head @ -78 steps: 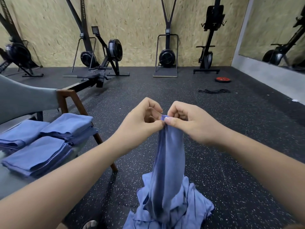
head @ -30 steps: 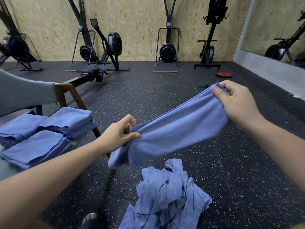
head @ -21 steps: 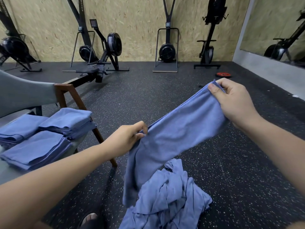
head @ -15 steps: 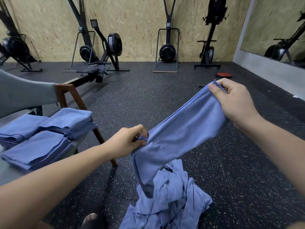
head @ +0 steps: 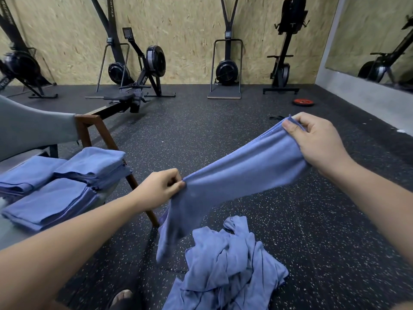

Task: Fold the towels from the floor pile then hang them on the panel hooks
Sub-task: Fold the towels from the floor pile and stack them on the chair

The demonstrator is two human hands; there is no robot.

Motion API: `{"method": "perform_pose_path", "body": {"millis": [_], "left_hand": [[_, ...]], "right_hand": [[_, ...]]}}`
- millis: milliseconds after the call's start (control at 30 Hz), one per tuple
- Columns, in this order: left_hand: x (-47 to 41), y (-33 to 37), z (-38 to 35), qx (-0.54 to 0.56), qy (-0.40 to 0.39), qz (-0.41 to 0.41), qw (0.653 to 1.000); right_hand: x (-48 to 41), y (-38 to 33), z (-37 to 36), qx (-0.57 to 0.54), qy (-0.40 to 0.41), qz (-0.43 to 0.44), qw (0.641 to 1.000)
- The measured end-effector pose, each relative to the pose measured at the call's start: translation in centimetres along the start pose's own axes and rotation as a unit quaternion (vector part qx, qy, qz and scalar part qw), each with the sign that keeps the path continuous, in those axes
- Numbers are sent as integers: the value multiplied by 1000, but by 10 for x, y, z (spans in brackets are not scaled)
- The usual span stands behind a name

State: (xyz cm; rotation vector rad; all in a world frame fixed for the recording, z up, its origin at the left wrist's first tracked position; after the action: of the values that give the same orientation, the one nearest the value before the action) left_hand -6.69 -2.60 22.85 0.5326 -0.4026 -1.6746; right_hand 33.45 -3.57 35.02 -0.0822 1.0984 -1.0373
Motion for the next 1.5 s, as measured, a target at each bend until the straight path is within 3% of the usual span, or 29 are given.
{"method": "perform_pose_path", "body": {"millis": [267, 633, 733, 867, 1000, 1133, 1333, 1500], "left_hand": [[2, -1, 8, -11, 23, 17, 1000], [-6, -12, 15, -81, 33, 35, 996], [-2, 9, 14, -85, 29, -4, 996], [9, 51, 10, -99, 1, -101, 990], [22, 87, 8, -80, -24, -164, 983], [36, 111, 9, -18, -28, -184, 982], [45, 119, 15, 51, -42, -172, 983], [43, 103, 8, -3, -50, -165, 985]], "right_hand": [[-1, -9, 4, 46, 15, 18, 999], [-3, -7, 6, 7, 57, 2, 998], [3, -24, -14, -37, 10, 14, 999], [22, -52, -55, -86, -112, 32, 989], [47, -72, -92, -111, -262, 36, 958], [64, -80, -114, -102, -344, 41, 932], [63, -75, -115, -59, -360, 63, 929], [59, -61, -110, -63, -341, 60, 936]]}}
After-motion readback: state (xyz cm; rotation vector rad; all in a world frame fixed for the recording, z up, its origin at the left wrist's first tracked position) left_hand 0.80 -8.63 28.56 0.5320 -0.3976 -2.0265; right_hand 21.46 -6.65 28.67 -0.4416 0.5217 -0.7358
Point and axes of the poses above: each hand's wrist, its own x-axis away from the middle knuckle, its own z-axis out of the back of the hand, y = z × x, the point moved 5 cm from there along -x, towards the middle knuckle, and after that the axes turned 11 degrees about z, right-handed, at the moved point
